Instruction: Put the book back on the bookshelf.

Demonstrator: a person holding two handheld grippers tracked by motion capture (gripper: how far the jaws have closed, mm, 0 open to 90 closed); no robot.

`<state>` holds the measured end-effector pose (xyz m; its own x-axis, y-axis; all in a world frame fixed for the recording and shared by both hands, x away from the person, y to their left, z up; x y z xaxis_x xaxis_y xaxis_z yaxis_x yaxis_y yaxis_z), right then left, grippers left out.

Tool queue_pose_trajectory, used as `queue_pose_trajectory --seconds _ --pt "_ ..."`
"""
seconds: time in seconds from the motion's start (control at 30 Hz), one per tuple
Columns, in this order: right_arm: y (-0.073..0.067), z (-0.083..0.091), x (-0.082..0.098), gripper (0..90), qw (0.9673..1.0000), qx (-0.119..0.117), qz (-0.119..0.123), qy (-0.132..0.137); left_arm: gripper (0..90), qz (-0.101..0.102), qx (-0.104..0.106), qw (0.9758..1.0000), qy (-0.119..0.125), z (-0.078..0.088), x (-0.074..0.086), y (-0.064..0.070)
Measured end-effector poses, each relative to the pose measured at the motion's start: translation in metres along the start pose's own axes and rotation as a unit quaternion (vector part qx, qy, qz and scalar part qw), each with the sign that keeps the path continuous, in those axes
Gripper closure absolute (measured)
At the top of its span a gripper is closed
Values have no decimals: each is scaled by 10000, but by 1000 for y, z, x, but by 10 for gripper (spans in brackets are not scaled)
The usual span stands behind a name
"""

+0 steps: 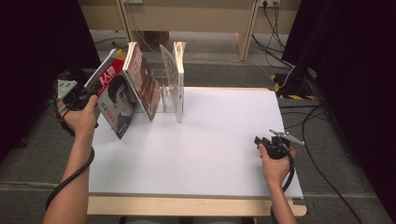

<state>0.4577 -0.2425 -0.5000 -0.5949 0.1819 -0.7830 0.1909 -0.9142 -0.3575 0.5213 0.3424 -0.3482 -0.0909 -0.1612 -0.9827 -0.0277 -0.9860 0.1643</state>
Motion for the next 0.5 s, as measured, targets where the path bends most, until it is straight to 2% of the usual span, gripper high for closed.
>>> queue_pose_trajectory --seconds 0.23,0.4,0.5 --pt "1 -1 1 628 10000 18 1 -3 863 -67 -71 9999 96 -5 -4 6" --pt "1 0 0 630 10000 25 17 3 863 61 -46 9999 118 -11 -5 10" --pt "0 0 1 631 10000 24 11 3 863 -31 -57 9999 140 -16 -7 15"
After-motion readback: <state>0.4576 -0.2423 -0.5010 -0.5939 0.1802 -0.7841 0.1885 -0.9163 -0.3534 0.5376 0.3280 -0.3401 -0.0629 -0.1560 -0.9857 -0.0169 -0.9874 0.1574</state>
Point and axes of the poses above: each handheld gripper's, and its own axes: z roughly backward along the jaws, x roughly out of its underside, y roughly to its right, the point moved 6 cm from there along -z, roughly forward along the jaws, and after that the axes turned 6 degrees about -x, right-handed, at the moved point
